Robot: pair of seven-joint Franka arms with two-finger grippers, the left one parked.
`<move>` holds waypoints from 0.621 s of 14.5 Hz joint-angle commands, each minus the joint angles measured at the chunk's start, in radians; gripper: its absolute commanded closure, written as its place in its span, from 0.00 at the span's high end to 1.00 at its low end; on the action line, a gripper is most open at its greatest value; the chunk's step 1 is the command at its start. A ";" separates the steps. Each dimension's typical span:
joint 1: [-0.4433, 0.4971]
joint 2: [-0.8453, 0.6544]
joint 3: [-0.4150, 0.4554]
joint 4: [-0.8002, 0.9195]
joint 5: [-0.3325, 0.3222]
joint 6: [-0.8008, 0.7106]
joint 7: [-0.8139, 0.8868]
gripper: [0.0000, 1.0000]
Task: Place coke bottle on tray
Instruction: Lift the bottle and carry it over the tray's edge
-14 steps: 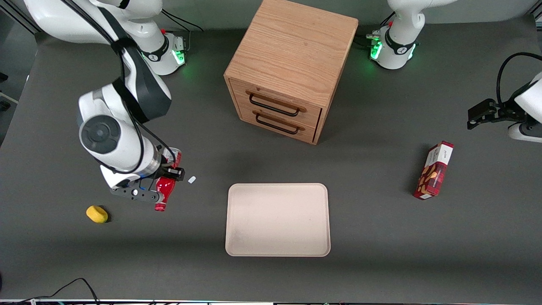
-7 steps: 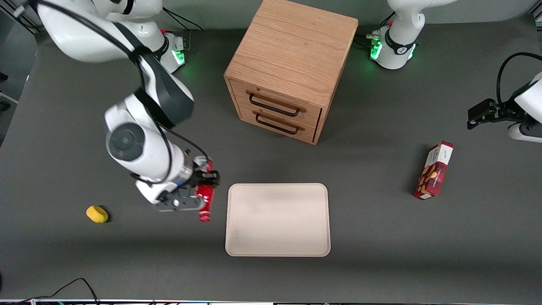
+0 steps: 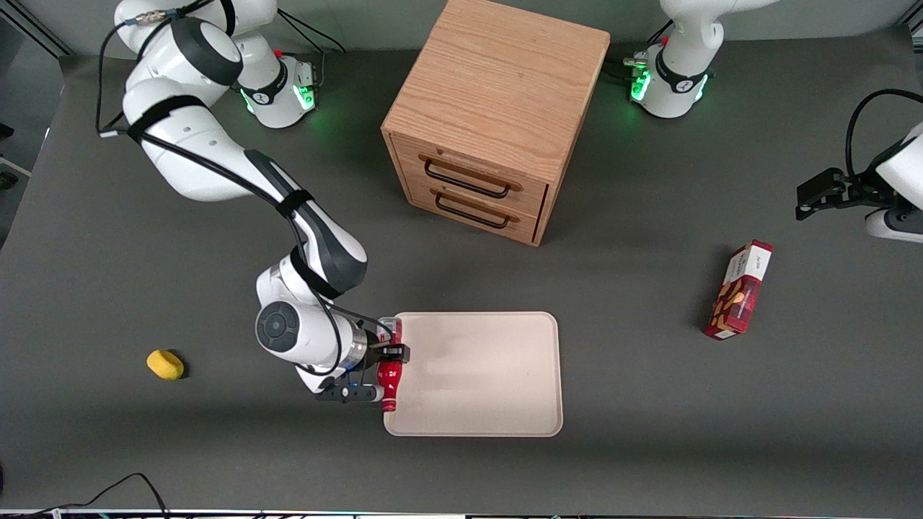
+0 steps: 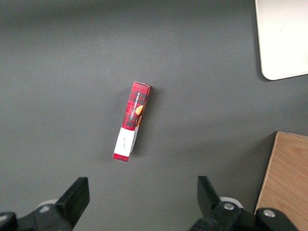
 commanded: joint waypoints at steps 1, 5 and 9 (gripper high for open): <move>0.050 0.021 -0.026 0.050 -0.013 0.018 0.009 0.00; 0.059 0.044 -0.026 0.046 -0.093 0.026 0.043 0.00; 0.056 0.055 -0.035 0.047 -0.120 0.024 0.040 0.00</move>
